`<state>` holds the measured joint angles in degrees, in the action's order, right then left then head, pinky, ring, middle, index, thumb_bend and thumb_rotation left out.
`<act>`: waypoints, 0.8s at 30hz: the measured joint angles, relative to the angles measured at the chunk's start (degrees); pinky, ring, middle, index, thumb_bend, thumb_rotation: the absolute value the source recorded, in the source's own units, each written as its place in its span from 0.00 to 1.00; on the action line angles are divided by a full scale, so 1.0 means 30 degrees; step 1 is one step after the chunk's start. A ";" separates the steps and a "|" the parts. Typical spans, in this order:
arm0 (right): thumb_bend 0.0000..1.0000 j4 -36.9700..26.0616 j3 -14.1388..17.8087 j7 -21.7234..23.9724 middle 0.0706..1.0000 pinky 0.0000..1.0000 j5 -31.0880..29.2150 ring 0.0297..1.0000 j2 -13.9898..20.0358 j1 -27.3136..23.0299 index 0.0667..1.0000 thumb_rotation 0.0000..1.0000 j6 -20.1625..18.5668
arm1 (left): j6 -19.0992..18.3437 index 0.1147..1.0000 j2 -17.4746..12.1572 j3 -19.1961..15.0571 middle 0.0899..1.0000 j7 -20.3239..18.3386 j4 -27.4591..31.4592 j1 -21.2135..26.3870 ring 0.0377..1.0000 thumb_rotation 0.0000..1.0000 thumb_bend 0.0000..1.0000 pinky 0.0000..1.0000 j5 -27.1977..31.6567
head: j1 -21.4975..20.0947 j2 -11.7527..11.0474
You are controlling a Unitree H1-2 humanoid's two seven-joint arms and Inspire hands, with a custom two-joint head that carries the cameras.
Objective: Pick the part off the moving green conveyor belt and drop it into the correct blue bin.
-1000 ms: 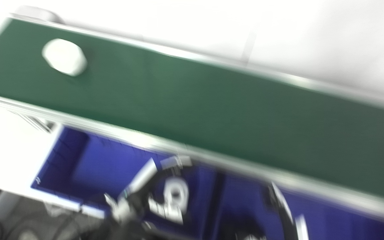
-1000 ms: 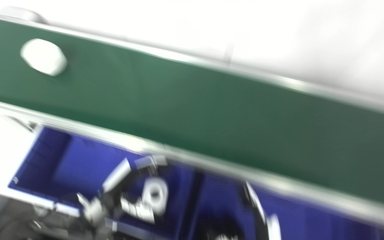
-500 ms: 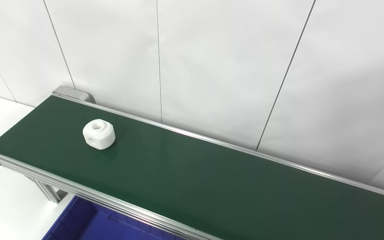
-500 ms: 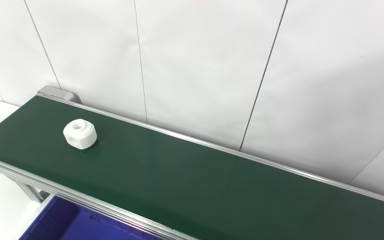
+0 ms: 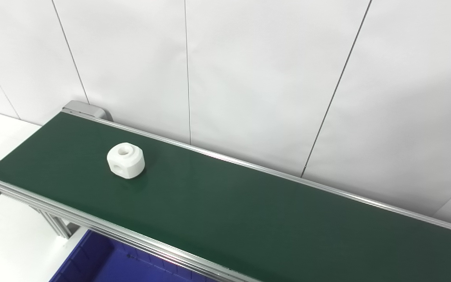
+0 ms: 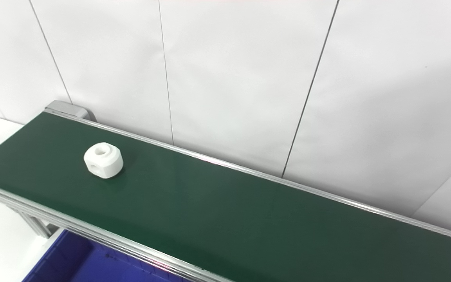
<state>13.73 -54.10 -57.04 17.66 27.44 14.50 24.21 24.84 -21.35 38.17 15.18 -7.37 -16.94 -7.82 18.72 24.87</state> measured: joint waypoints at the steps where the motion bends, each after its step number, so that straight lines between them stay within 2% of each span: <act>1: 0.98 0.0025 -0.0128 -0.0062 0.77 0.66 -0.0028 0.74 0.0007 -0.0040 0.86 0.34 0.0000 | 0.0000 0.68 0.0000 0.0007 0.74 -0.0024 0.0013 -0.0015 0.70 0.23 0.95 0.63 0.0115 | 0.0000 0.0001; 8: 0.99 0.0051 -0.0421 -0.0480 0.77 0.63 -0.0070 0.73 0.0076 -0.0136 0.85 0.33 0.0002 | -0.0011 0.66 0.0031 -0.0887 0.71 -0.0361 0.1429 -0.0767 0.65 0.24 0.98 0.59 0.1200 | 0.0000 0.0263; 11: 0.99 0.0047 -0.0457 -0.0542 0.77 0.60 -0.0084 0.72 0.0145 -0.0199 0.86 0.34 0.0003 | -0.0016 0.64 0.0061 -0.1350 0.69 -0.0597 0.3082 -0.1591 0.64 0.22 0.98 0.58 0.1245 | 0.0058 0.0293; 14: 0.98 0.0038 -0.0444 -0.0536 0.77 0.62 -0.0084 0.72 0.0159 -0.0201 0.86 0.35 0.0004 | 0.0024 0.63 0.0092 -0.1814 0.68 -0.0861 0.4942 -0.2083 0.63 0.19 0.99 0.56 0.1264 | 0.0146 0.0352; 18: 0.99 0.0054 -0.0478 -0.0702 0.77 0.65 -0.0008 0.74 0.0204 -0.0315 0.86 0.32 0.0006 | 0.0057 0.63 0.0156 -0.2538 0.68 -0.1100 0.6098 -0.2033 0.62 0.22 1.00 0.54 0.1246 | 0.0293 0.0411; 24: 0.99 0.0091 -0.0736 -0.0818 0.77 0.63 0.0107 0.73 0.0313 -0.0525 0.86 0.36 0.0009 | 0.0068 0.63 0.0807 -0.3734 0.69 -0.1890 0.7137 -0.1275 0.62 0.23 1.00 0.53 0.1377 | 0.0381 0.0616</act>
<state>14.00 -56.30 -59.49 17.98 28.38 12.93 24.23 25.04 -18.93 26.97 9.51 14.05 -20.76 -3.69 19.86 26.72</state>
